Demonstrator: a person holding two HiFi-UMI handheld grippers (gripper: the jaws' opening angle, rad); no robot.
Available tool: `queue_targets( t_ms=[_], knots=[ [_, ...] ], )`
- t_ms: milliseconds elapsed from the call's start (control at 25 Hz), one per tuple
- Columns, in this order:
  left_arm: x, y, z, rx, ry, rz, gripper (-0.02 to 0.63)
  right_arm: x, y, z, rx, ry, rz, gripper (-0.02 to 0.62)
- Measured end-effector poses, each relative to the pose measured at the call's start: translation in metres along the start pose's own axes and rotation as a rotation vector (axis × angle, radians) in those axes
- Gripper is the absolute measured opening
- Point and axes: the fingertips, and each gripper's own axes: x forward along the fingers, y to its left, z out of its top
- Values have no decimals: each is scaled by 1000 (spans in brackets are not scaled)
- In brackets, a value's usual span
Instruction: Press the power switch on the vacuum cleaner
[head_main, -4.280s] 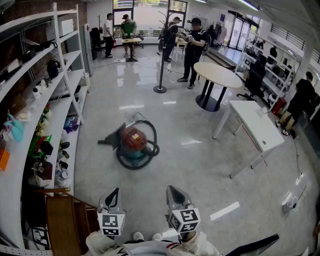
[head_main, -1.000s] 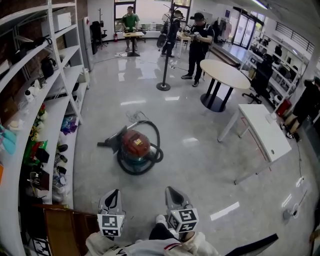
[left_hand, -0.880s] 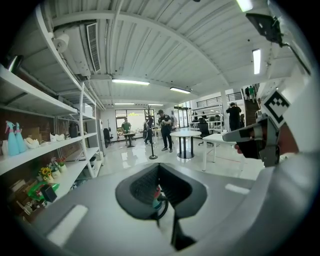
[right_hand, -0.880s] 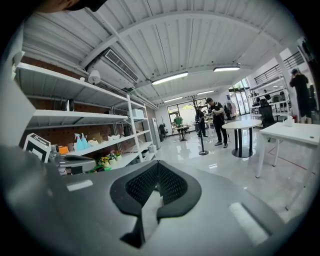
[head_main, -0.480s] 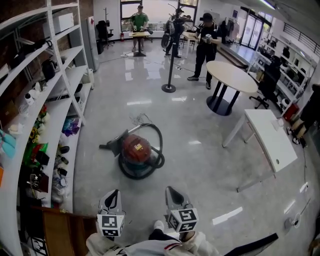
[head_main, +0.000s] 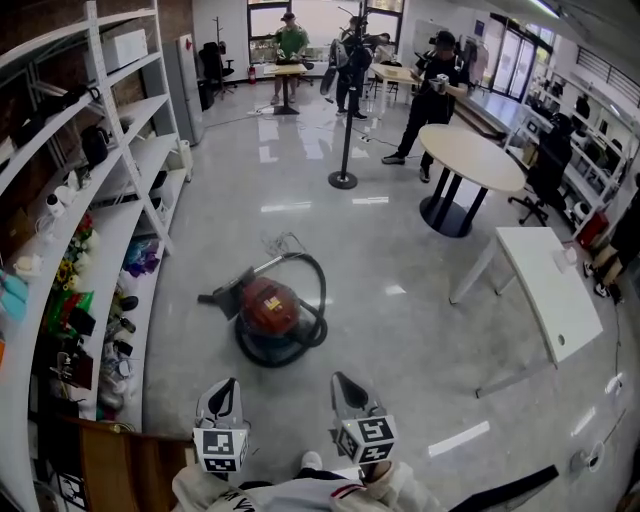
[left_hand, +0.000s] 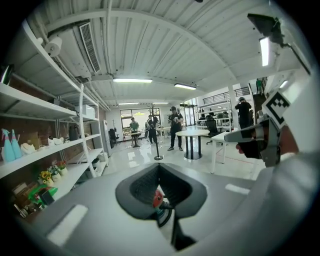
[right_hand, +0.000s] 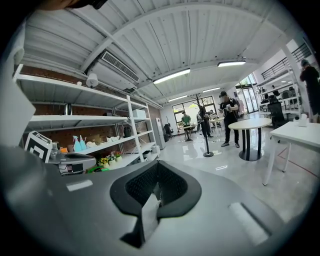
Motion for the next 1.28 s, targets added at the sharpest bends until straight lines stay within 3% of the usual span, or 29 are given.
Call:
queue_targets(
  t_ms=[760, 1280],
  knots=[
    [26, 4, 1, -3, 21, 32, 0, 29, -19, -1, 4, 26, 28, 0],
    [82, 21, 9, -29, 11, -12, 0, 69, -36, 13, -6, 40, -20, 0]
  ],
)
